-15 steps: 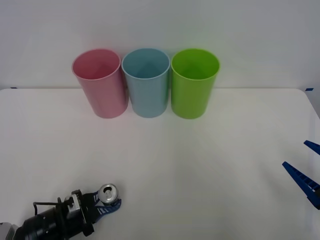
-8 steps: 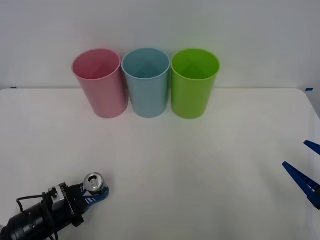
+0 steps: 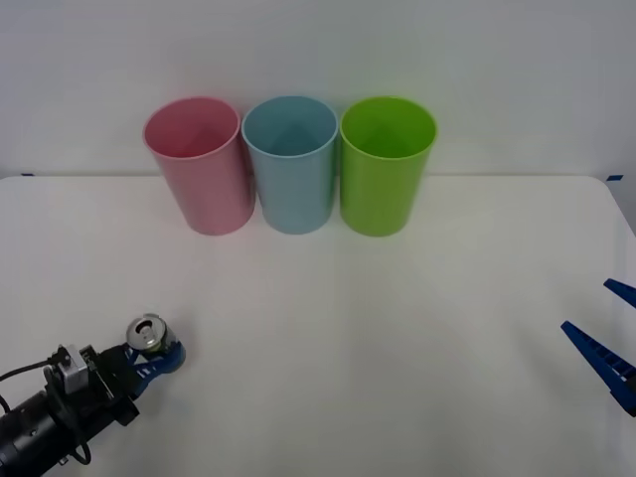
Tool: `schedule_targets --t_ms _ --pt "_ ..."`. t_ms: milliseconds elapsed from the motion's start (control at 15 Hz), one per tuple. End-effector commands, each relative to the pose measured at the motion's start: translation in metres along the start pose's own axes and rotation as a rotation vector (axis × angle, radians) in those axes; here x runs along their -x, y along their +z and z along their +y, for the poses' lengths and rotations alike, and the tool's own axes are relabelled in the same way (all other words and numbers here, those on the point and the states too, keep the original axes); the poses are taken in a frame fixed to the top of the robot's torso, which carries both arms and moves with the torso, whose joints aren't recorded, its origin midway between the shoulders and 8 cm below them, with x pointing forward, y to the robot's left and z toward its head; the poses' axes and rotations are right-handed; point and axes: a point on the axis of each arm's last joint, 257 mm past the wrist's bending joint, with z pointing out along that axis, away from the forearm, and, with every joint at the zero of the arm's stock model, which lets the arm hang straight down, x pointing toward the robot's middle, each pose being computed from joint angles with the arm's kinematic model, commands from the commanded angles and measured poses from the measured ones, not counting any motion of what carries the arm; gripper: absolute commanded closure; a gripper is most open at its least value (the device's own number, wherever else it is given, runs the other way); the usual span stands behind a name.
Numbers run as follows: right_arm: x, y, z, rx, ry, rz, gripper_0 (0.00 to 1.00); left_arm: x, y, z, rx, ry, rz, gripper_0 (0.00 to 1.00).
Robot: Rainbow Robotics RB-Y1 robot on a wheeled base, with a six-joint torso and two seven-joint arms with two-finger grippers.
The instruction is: Grasp the object on the table and drop it into the matching bin: aluminum can to the light blue bin, PET bottle to the pink bin.
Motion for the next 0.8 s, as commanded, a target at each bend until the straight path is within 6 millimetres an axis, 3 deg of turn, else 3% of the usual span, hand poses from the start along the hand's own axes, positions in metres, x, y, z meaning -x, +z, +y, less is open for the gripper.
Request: schedule_targets --t_ms 67,533,800 --pt "0.000 0.000 0.000 0.000 0.000 0.000 0.00 0.009 0.001 0.019 0.031 -0.014 -0.010 1.00" --pt "0.000 0.000 0.000 0.000 0.000 0.000 0.00 0.039 0.024 0.040 0.034 -0.032 -0.053 1.00" --pt "0.000 0.000 0.000 0.000 0.000 0.000 0.00 0.075 0.048 0.050 0.015 -0.046 -0.069 1.00"
